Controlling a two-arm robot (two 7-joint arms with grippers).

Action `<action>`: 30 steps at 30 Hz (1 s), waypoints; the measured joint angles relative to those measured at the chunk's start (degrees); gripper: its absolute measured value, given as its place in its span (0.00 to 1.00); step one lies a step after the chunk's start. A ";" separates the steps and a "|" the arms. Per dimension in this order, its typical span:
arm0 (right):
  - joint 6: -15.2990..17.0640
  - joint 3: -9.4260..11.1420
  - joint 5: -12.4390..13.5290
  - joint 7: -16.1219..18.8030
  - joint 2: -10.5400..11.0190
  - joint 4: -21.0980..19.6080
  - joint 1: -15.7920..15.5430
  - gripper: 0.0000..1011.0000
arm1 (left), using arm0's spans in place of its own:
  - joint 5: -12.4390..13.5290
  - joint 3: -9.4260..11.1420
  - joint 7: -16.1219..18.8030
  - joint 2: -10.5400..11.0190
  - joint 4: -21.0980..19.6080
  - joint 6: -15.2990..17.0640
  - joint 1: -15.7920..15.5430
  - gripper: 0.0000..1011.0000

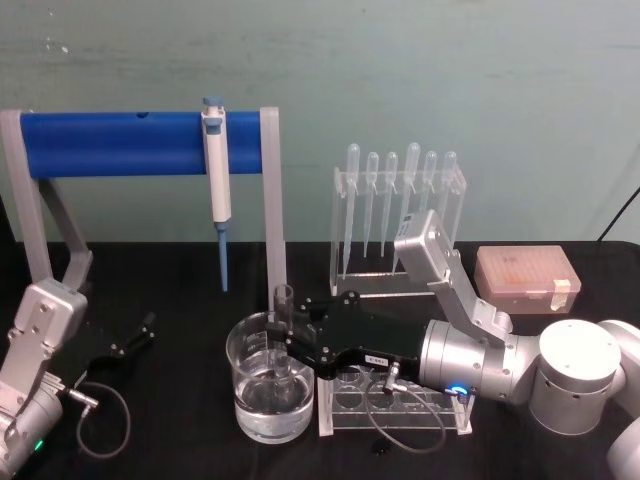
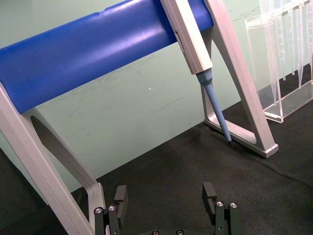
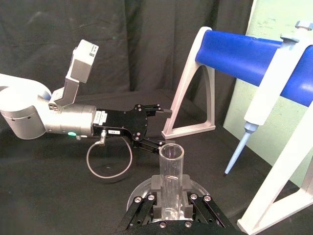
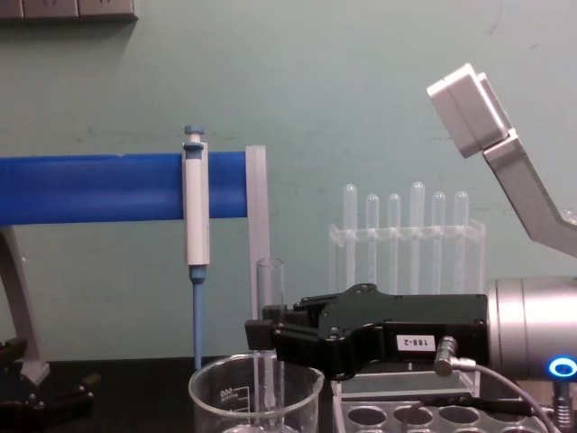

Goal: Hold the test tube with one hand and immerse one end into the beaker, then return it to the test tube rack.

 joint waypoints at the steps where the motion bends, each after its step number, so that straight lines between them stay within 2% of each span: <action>1: 0.00 0.00 0.00 0.00 0.00 0.00 0.00 0.22 | 0.00 0.00 0.00 0.00 0.00 0.00 0.00 0.99; 30: 0.00 0.00 0.02 0.00 0.00 0.00 0.00 0.22 | 0.00 0.00 0.00 0.00 0.00 0.00 0.00 0.99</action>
